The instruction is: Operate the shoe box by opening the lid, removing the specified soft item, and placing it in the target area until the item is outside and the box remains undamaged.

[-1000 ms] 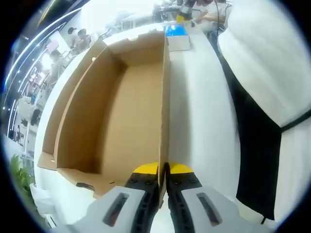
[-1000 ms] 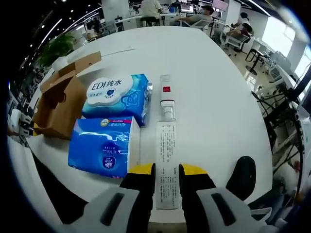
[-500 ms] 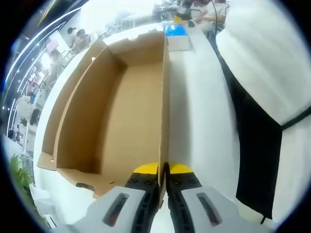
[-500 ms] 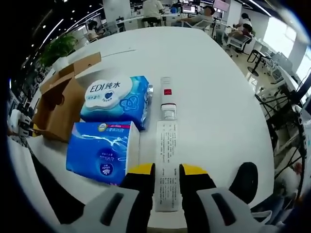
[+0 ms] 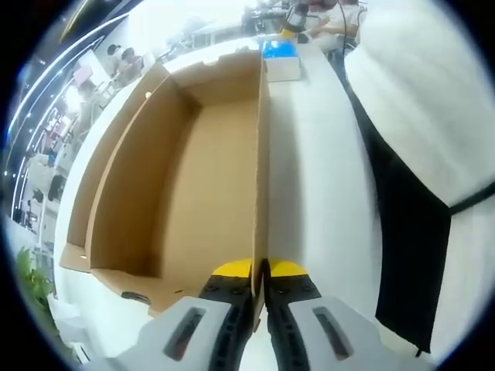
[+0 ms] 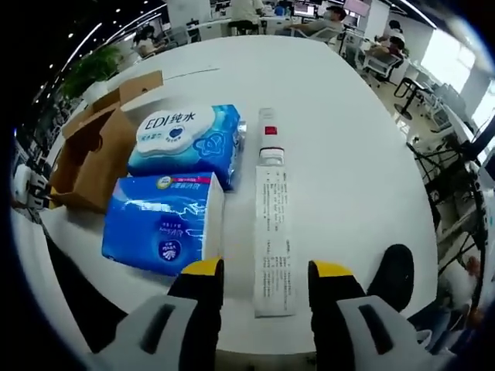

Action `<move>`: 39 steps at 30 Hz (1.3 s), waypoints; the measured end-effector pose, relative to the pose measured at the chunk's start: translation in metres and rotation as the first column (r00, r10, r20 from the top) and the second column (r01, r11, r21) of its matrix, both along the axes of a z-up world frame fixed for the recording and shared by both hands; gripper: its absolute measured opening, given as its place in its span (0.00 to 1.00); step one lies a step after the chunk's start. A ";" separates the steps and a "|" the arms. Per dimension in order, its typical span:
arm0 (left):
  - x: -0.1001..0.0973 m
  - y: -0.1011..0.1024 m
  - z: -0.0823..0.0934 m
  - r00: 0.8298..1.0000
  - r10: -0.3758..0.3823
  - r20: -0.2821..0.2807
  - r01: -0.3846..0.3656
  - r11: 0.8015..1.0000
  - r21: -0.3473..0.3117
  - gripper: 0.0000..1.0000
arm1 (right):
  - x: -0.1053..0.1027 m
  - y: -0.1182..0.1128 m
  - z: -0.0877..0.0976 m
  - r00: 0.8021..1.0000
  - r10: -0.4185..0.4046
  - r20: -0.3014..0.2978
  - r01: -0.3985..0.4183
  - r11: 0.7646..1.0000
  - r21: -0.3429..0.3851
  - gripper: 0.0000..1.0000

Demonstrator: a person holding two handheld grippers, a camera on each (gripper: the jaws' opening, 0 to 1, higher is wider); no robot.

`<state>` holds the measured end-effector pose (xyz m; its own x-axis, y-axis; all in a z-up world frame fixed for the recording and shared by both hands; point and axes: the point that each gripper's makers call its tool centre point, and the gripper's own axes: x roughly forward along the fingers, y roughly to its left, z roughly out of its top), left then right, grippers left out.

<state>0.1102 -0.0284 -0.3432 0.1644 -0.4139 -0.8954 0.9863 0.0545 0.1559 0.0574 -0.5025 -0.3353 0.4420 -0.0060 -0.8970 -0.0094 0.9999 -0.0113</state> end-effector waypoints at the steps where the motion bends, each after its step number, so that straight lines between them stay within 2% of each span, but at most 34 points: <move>1: 0.000 0.000 0.000 1.000 -0.003 -0.001 0.003 1.000 -0.001 0.04 | -0.002 0.000 0.001 1.000 -0.007 0.005 0.007 1.000 -0.004 0.43; 5: 0.000 0.000 0.001 1.000 -0.014 -0.001 0.014 1.000 -0.008 0.04 | -0.007 -0.009 0.007 0.996 -0.079 0.037 0.080 0.996 -0.029 0.43; 7: 0.000 0.000 0.001 1.000 -0.016 0.001 0.016 1.000 -0.007 0.04 | -0.008 -0.012 0.008 0.995 -0.088 0.047 0.089 0.996 -0.020 0.43; 12: 0.000 0.000 0.001 1.000 -0.009 0.004 0.009 1.000 -0.005 0.04 | -0.008 -0.009 0.031 0.986 -0.126 0.113 0.130 0.991 -0.031 0.45; 14: 0.000 0.000 0.001 1.000 -0.007 0.008 0.007 1.000 -0.008 0.04 | -0.007 -0.012 0.039 0.975 -0.166 0.149 0.173 0.984 -0.037 0.52; 15: 0.000 -0.001 0.001 1.000 -0.001 0.008 0.001 1.000 -0.011 0.04 | -0.004 -0.012 0.043 0.968 -0.180 0.174 0.187 0.982 -0.029 0.60; 16: 0.000 -0.001 0.001 1.000 0.001 0.008 -0.001 1.000 -0.012 0.04 | -0.004 -0.011 0.046 0.959 -0.222 0.174 0.225 0.974 0.004 0.63; 19: 0.000 0.000 0.001 1.000 -0.003 0.000 0.003 1.000 -0.011 0.04 | 0.007 -0.006 0.056 0.954 -0.202 0.221 0.205 0.979 0.012 0.64; 23: 0.000 0.000 0.001 1.000 -0.003 0.000 0.003 1.000 -0.012 0.04 | 0.013 -0.005 0.061 0.951 -0.189 0.243 0.196 0.981 -0.006 0.67; 26: 0.000 0.000 0.001 1.000 0.009 0.000 -0.009 1.000 -0.010 0.04 | 0.016 -0.008 0.064 0.943 -0.199 0.268 0.212 0.977 -0.020 0.62; 27: 0.000 0.000 0.001 1.000 0.010 0.001 -0.010 1.000 -0.011 0.04 | 0.017 -0.008 0.066 0.937 -0.206 0.282 0.221 0.975 -0.019 0.62; 28: 0.000 0.000 0.001 1.000 0.009 0.005 -0.009 1.000 -0.014 0.04 | 0.023 -0.007 0.073 0.918 -0.223 0.327 0.237 0.971 -0.003 0.62; 31: 0.001 -0.001 0.001 1.000 0.008 0.003 -0.008 1.000 -0.014 0.04 | 0.033 0.000 0.086 0.884 -0.267 0.383 0.265 0.962 0.060 0.62; 33: 0.001 -0.001 0.001 1.000 0.007 -0.001 -0.007 1.000 -0.014 0.04 | 0.039 0.013 0.092 0.885 -0.253 0.391 0.233 0.967 0.099 0.59; 34: 0.001 -0.001 0.001 1.000 0.006 0.000 -0.006 1.000 -0.014 0.04 | 0.041 0.023 0.094 0.892 -0.232 0.388 0.216 0.973 0.083 0.60; 35: 0.001 -0.001 0.001 1.000 0.004 0.001 -0.004 1.000 -0.016 0.04 | 0.045 0.034 0.096 0.906 -0.164 0.389 0.157 0.986 0.050 0.61; 36: 0.000 -0.001 0.001 1.000 0.001 0.003 -0.001 1.000 -0.017 0.04 | 0.049 0.036 0.096 0.915 -0.121 0.385 0.130 0.991 0.002 0.61; 38: 0.000 -0.001 0.001 1.000 0.000 0.002 0.000 1.000 -0.020 0.04 | 0.055 0.042 0.098 0.922 -0.066 0.383 0.092 0.994 -0.050 0.60; 39: 0.000 -0.001 0.002 1.000 -0.001 0.002 0.001 1.000 -0.022 0.04 | 0.059 0.044 0.101 0.918 -0.048 0.394 0.080 0.995 -0.065 0.59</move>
